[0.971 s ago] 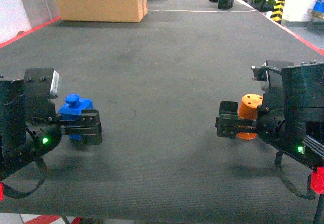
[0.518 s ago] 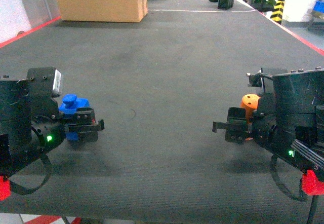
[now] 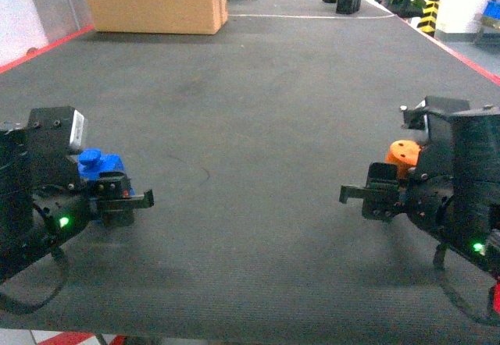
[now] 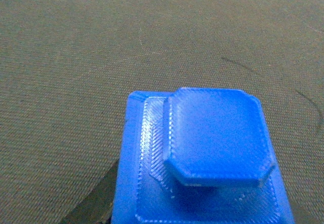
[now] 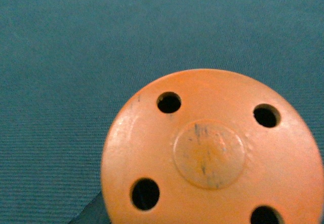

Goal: Sort blue parts and orange caps into right shelf containers

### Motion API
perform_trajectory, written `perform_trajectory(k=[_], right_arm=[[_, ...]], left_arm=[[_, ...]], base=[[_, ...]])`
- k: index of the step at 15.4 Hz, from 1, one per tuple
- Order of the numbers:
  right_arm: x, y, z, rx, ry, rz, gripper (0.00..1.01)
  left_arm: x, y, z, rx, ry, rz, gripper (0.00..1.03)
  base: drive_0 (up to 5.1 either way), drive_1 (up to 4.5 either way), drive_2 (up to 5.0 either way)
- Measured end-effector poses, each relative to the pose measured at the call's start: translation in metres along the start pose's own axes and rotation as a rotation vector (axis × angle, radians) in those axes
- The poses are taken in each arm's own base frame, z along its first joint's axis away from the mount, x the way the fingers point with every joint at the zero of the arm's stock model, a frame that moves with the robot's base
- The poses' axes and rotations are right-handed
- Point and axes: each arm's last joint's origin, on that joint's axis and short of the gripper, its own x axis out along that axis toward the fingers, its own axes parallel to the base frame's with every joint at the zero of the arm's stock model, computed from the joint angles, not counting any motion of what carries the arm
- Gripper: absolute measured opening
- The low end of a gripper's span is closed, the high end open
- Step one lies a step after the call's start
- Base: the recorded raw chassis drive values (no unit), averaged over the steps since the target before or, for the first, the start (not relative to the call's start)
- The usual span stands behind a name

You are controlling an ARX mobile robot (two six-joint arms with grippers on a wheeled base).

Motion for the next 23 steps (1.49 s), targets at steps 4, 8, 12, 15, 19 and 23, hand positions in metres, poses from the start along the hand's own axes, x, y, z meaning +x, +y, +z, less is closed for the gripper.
perform_trajectory(k=[4,8,12,15,19,23], right_arm=[[-0.043,-0.003,0.028,0.014,-0.144,0.028,0.47],[-0.218,-0.035,0.049,-0.066,-0.39,-0.103,0.46],[-0.238,-0.034,0.058,-0.039,-0.477,-0.088,0.46],[-0.242,-0.05,0.045,-0.118,-0.404,-0.009,0.46],[-0.246,-0.066,0.027,-0.128,-0.394,-0.004,0.46],[-0.252,-0.082,0.018,-0.133,-0.402,0.006,0.46]], left_arm=[[-0.037,0.012,0.016,-0.023,-0.093,0.053,0.43],[-0.206,0.013,0.06,-0.005,-0.386,0.21,0.43],[-0.233,0.013,0.07,-0.021,-0.465,0.201,0.43],[-0.235,0.025,0.053,0.054,-0.376,0.019,0.43],[-0.24,0.034,0.039,0.057,-0.376,-0.004,0.43],[-0.245,0.046,0.031,0.057,-0.392,-0.008,0.43]], base=[[0.0,0.0,0.0],[0.0,0.0,0.0],[0.0,0.0,0.0],[0.0,0.0,0.0],[0.0,0.0,0.0],[0.0,0.0,0.0]])
